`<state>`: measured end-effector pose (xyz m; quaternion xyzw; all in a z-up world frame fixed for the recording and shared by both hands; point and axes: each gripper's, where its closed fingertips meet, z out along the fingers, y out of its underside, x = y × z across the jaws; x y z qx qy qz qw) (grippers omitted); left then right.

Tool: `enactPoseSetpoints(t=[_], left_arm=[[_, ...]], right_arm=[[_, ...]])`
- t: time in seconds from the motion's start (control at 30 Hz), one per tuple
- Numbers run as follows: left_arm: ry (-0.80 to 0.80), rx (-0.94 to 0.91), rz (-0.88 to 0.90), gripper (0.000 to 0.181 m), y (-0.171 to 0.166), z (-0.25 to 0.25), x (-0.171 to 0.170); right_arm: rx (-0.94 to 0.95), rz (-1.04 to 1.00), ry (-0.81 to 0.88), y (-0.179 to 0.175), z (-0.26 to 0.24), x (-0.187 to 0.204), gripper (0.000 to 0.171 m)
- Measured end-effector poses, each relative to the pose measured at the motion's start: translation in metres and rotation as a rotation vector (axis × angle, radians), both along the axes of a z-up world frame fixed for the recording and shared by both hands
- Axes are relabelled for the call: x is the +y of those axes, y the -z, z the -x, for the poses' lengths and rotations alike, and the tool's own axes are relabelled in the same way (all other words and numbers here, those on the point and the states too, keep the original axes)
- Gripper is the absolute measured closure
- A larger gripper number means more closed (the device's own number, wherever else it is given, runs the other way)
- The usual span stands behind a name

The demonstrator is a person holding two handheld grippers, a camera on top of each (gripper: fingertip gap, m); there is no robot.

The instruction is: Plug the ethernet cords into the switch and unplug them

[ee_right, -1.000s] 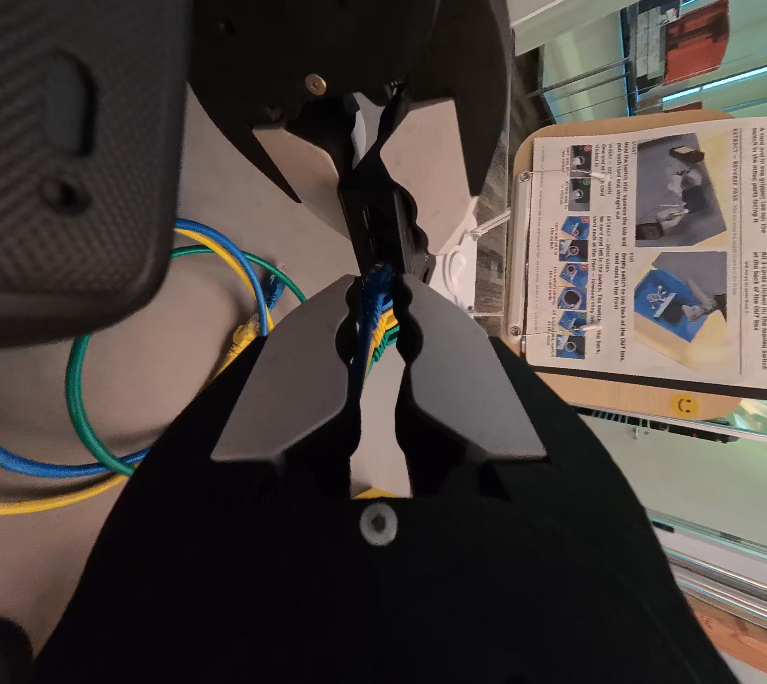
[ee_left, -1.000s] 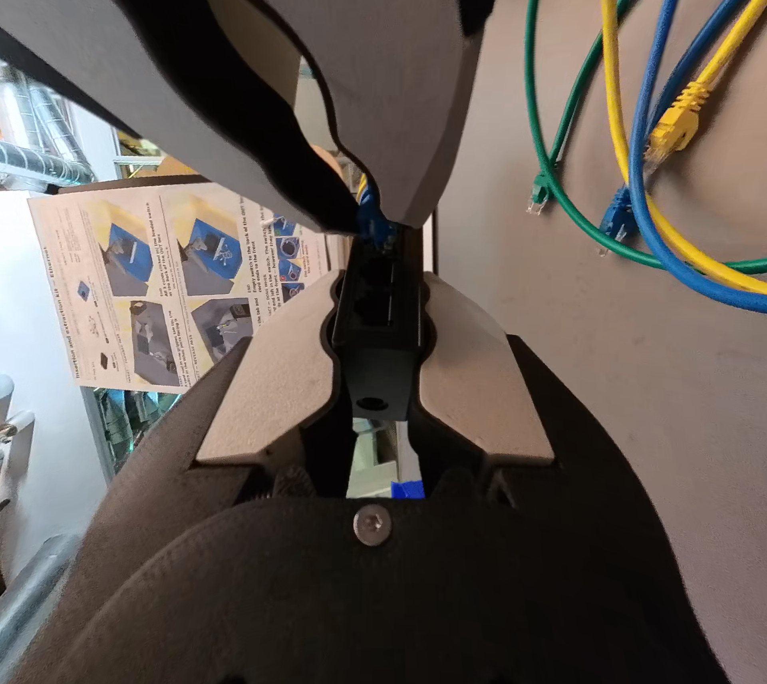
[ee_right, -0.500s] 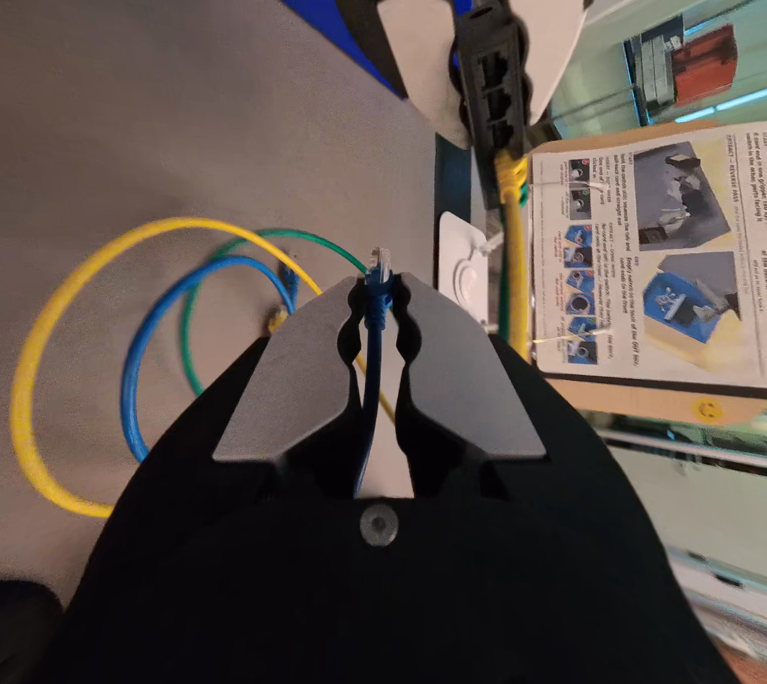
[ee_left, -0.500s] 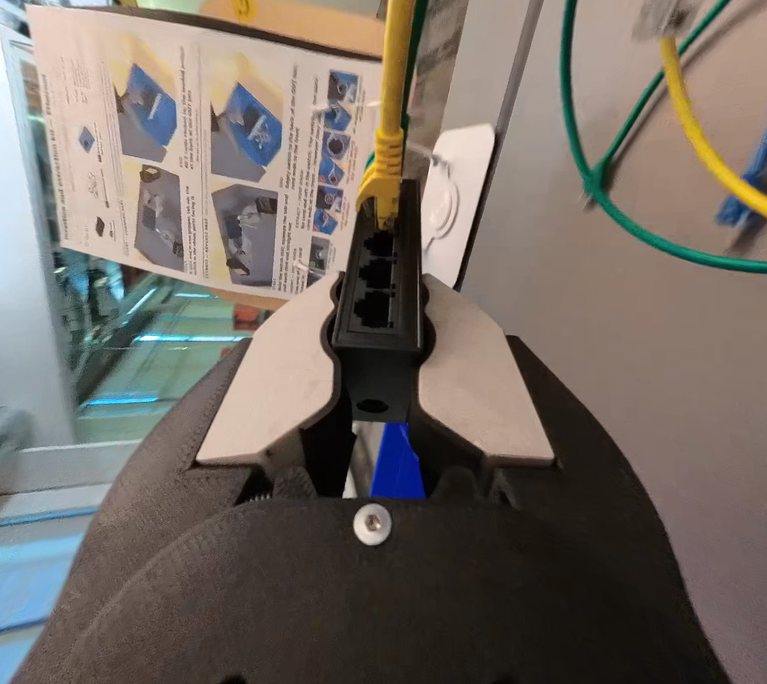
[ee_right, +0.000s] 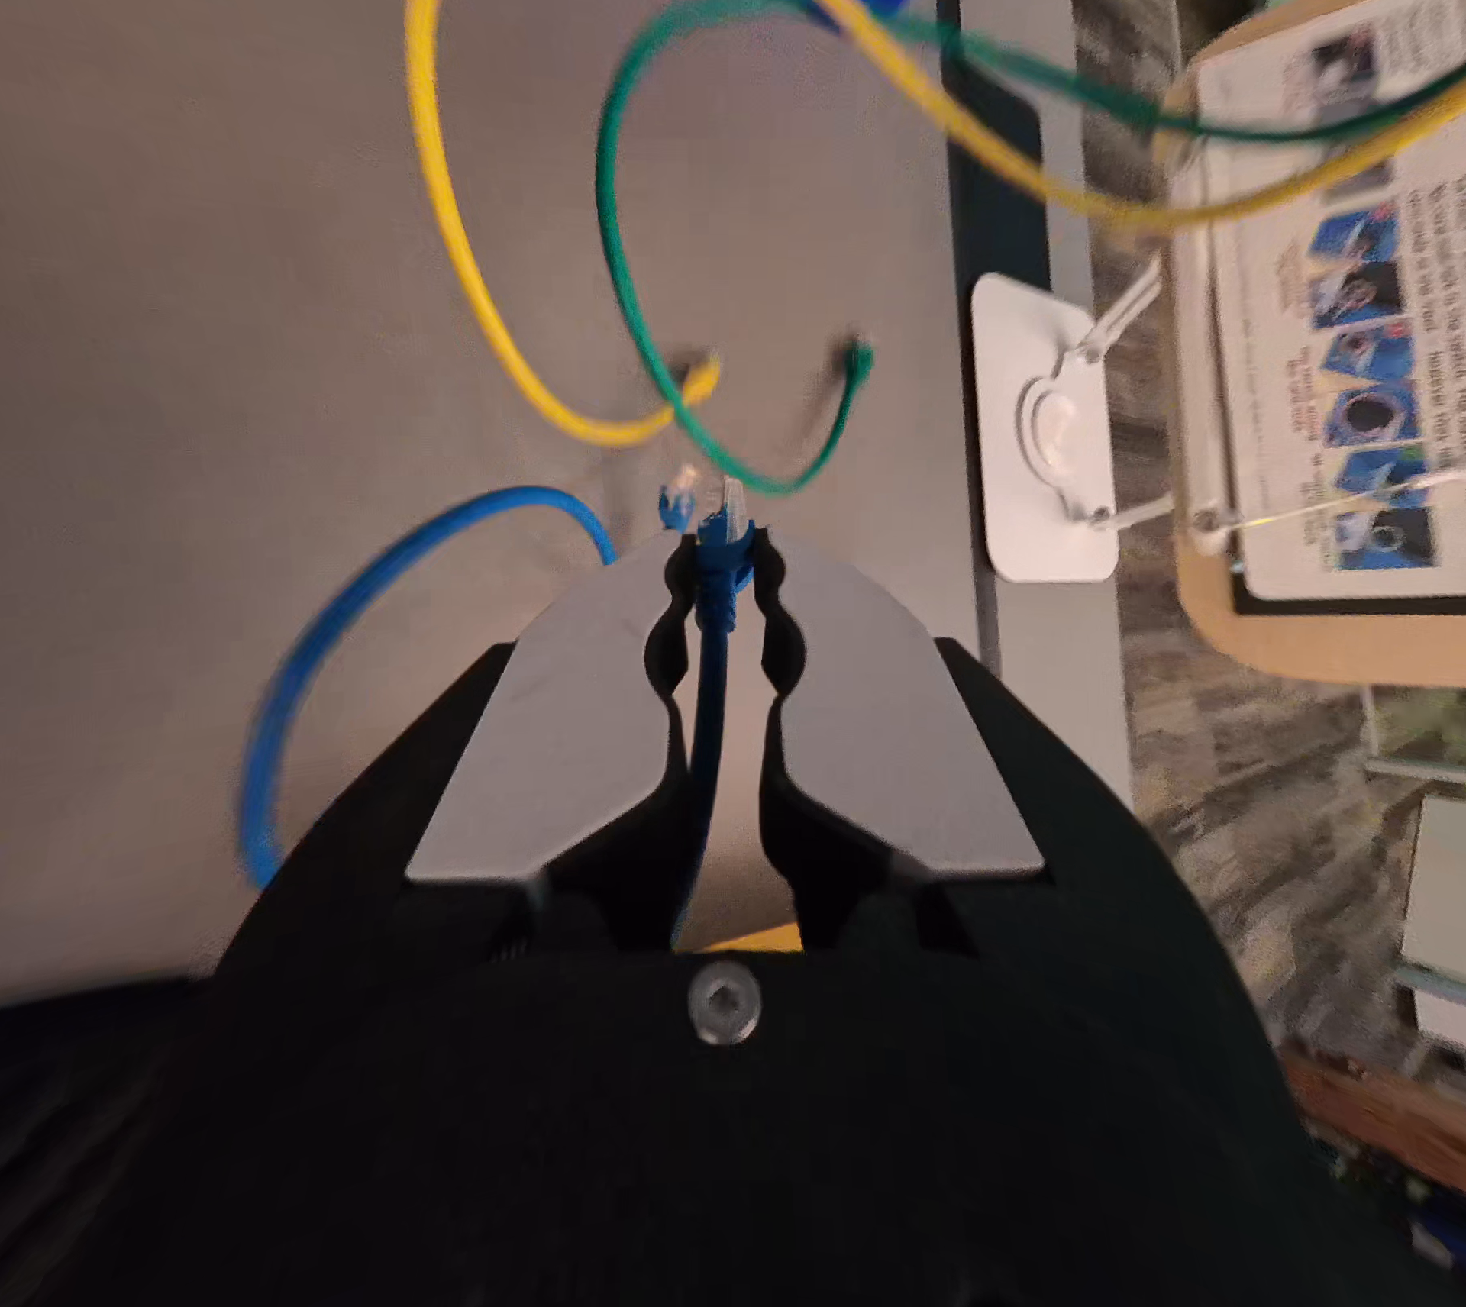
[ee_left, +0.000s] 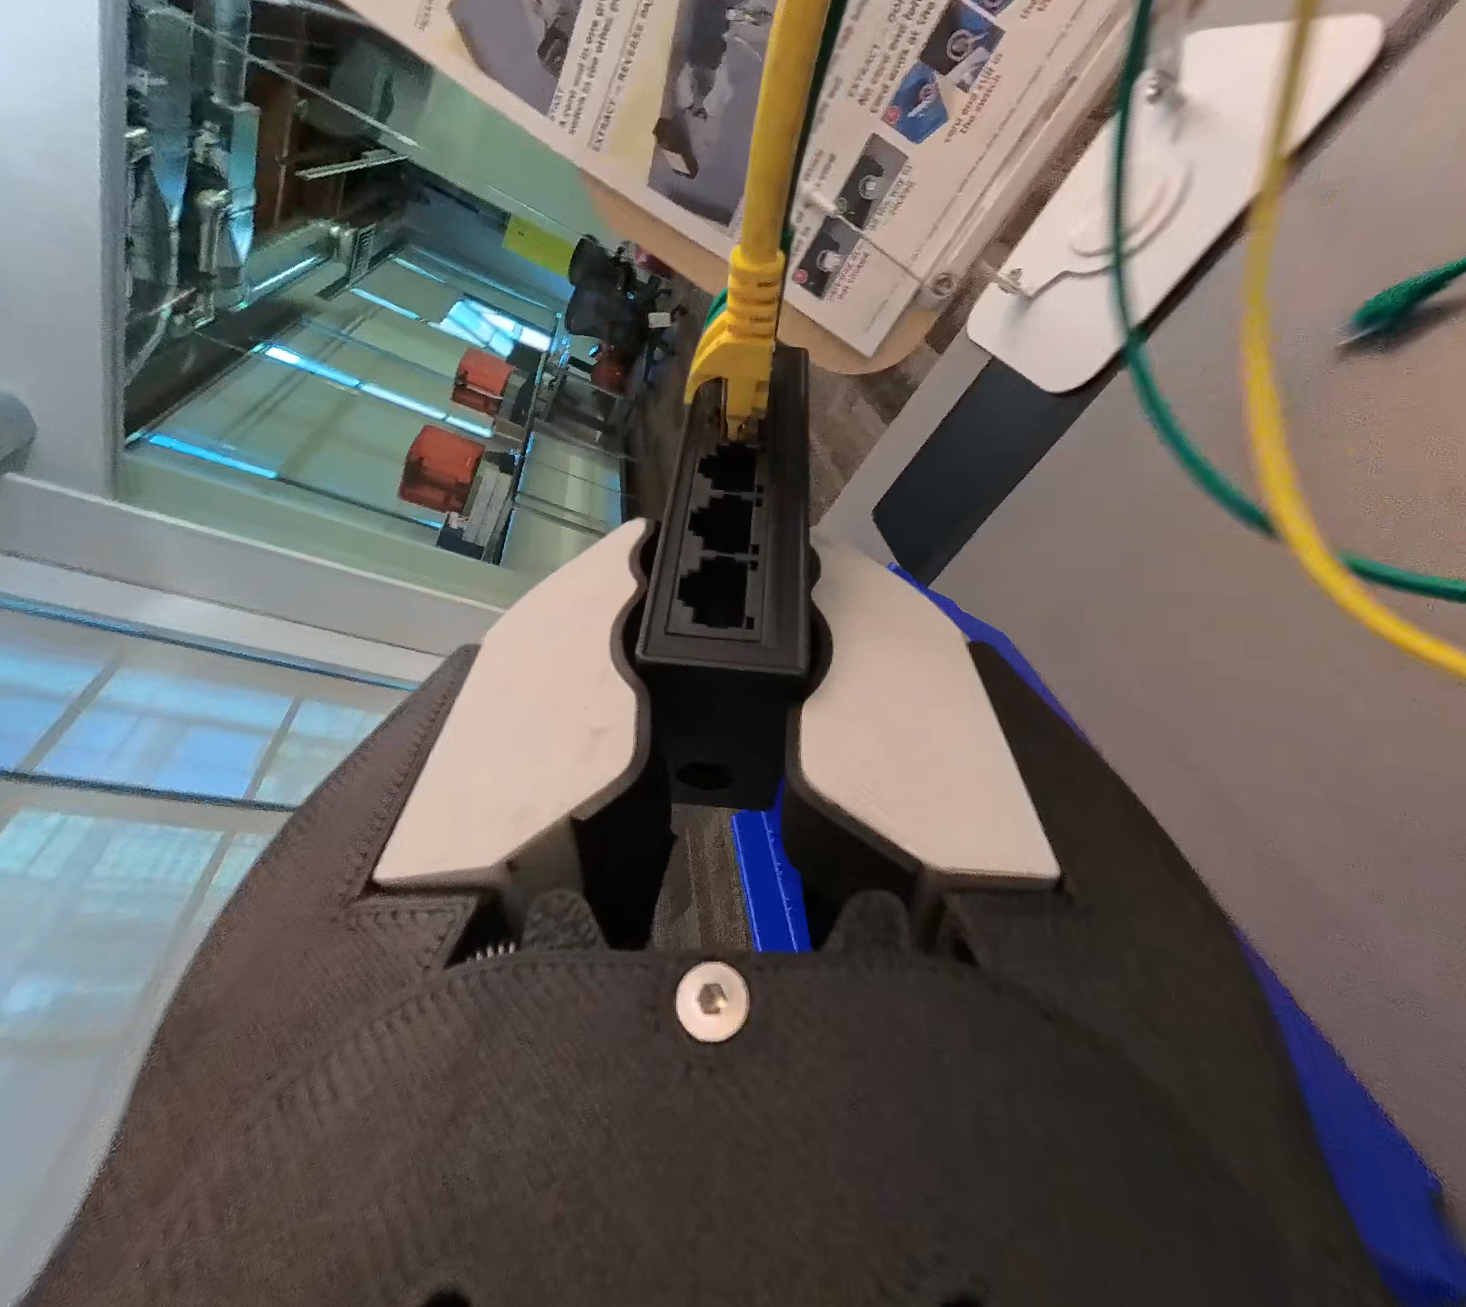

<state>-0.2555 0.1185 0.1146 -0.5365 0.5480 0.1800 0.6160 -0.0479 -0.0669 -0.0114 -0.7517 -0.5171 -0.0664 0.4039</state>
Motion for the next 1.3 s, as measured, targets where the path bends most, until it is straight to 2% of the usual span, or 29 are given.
enactPoseSetpoints(t=[0.03, 0.1, 0.2, 0.27, 0.37, 0.43, 0.53, 0.63, 0.7, 0.8, 0.9, 0.97, 1.0, 1.07, 1.2, 1.3], left_arm=[[0.016, 0.026, 0.005, 0.150, 0.003, 0.000, -0.001], [0.000, 0.061, -0.007, 0.151, 0.007, 0.001, 0.001], [-0.010, 0.104, -0.003, 0.150, 0.015, -0.005, 0.003], [-0.001, 0.125, 0.001, 0.150, 0.020, -0.011, 0.003], [0.036, 0.127, 0.017, 0.150, 0.024, -0.020, -0.002], [0.061, 0.123, 0.022, 0.151, 0.024, -0.026, -0.007], [0.100, 0.120, 0.029, 0.151, 0.024, -0.034, -0.015], [0.144, 0.124, 0.029, 0.151, 0.025, -0.043, -0.024], [0.163, 0.120, 0.030, 0.151, 0.025, -0.046, -0.028], [0.181, 0.101, 0.042, 0.151, 0.022, -0.046, -0.030], [0.183, 0.083, 0.047, 0.151, 0.018, -0.042, -0.030], [0.186, 0.071, 0.047, 0.151, 0.016, -0.040, -0.030], [0.188, 0.067, 0.047, 0.151, 0.015, -0.039, -0.030], [0.191, 0.061, 0.046, 0.151, 0.014, -0.039, -0.031], [0.194, 0.031, 0.047, 0.151, 0.010, -0.036, -0.030], [0.197, 0.002, 0.051, 0.151, 0.006, -0.035, -0.029]], right_arm=[[-0.005, 0.046, 0.029, 0.015, -0.002, 0.009, 0.156], [-0.013, 0.170, 0.059, 0.047, -0.004, 0.017, 0.155], [0.071, 0.343, 0.074, 0.079, 0.006, 0.016, 0.155], [0.153, 0.442, 0.063, 0.088, 0.018, 0.009, 0.153], [0.361, 0.516, -0.014, 0.078, 0.051, -0.006, 0.149], [0.464, 0.492, -0.041, 0.064, 0.065, -0.015, 0.143], [0.569, 0.267, -0.074, 0.034, 0.076, -0.027, 0.134], [0.561, 0.065, -0.008, 0.029, 0.068, -0.034, 0.132], [0.481, 0.090, 0.079, 0.048, 0.055, -0.047, 0.126], [0.470, 0.274, 0.123, 0.086, 0.058, -0.082, 0.115], [0.426, 0.427, 0.174, 0.125, 0.061, -0.110, 0.112], [0.321, 0.441, 0.249, 0.148, 0.049, -0.113, 0.117], [0.347, 0.438, 0.269, 0.149, 0.050, -0.111, 0.123], [0.435, 0.484, 0.305, 0.149, 0.057, -0.107, 0.158], [0.480, 0.536, 0.336, 0.148, 0.064, -0.108, 0.163], [0.663, 0.570, 0.276, 0.128, 0.090, -0.121, 0.164]])
